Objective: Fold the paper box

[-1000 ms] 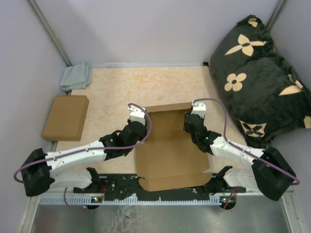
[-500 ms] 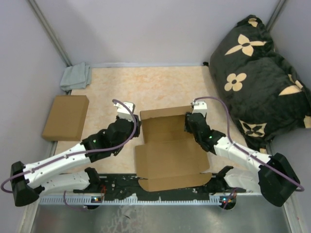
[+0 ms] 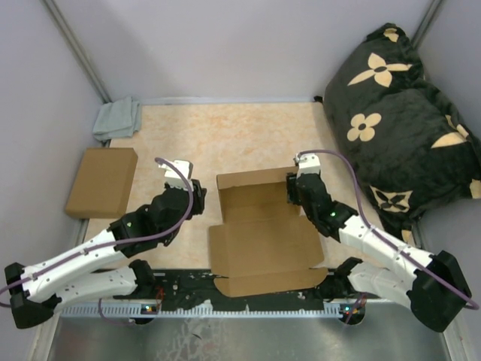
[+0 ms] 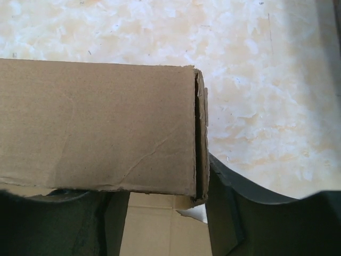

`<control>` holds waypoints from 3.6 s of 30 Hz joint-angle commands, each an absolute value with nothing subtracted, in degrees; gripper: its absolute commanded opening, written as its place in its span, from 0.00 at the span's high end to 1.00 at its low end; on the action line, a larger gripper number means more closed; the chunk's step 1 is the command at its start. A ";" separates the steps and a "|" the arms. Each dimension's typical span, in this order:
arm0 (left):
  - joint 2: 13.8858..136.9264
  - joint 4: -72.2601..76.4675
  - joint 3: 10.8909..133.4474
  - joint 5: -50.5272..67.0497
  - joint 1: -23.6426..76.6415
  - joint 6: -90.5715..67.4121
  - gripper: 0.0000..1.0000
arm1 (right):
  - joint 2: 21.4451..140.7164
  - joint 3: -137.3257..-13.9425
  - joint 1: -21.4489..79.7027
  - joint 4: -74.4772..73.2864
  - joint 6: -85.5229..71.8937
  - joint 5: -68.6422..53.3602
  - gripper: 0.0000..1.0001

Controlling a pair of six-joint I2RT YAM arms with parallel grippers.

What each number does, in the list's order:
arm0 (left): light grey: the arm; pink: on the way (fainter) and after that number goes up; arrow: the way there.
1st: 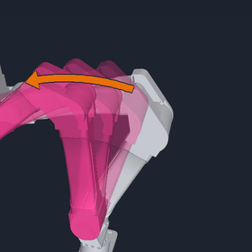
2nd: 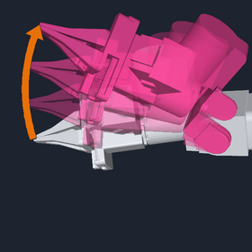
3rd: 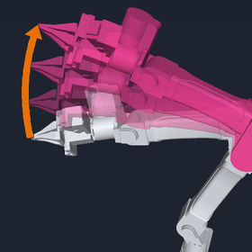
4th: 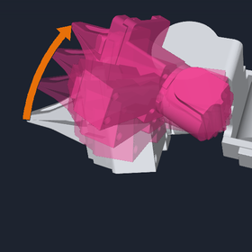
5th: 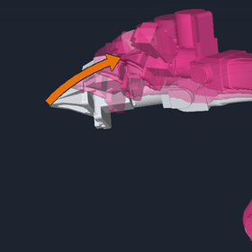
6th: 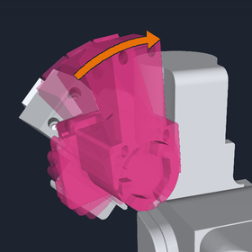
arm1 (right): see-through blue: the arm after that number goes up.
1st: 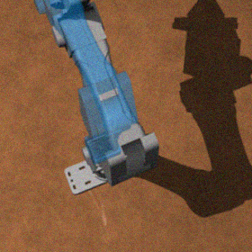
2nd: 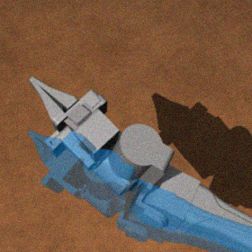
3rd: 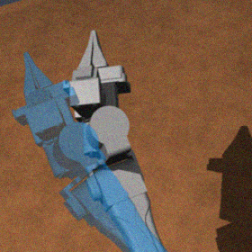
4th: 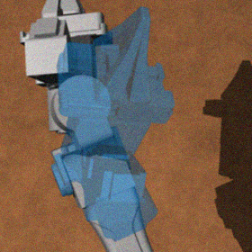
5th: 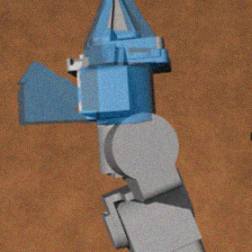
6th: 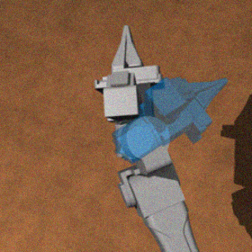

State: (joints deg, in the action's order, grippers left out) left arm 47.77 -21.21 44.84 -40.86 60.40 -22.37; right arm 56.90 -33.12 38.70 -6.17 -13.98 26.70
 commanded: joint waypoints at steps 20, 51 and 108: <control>47.24 -38.27 55.60 -41.76 60.71 -29.75 0.59 | 73.88 -46.50 21.15 -4.37 -49.94 -5.67 0.98; 37.59 -36.68 52.25 -38.14 60.69 -25.52 0.59 | 62.38 -42.28 21.80 23.51 -31.75 -21.75 0.08; 36.50 -33.51 42.42 -37.92 60.73 -25.91 0.57 | 69.95 -46.98 44.69 -9.08 -39.35 -7.33 0.04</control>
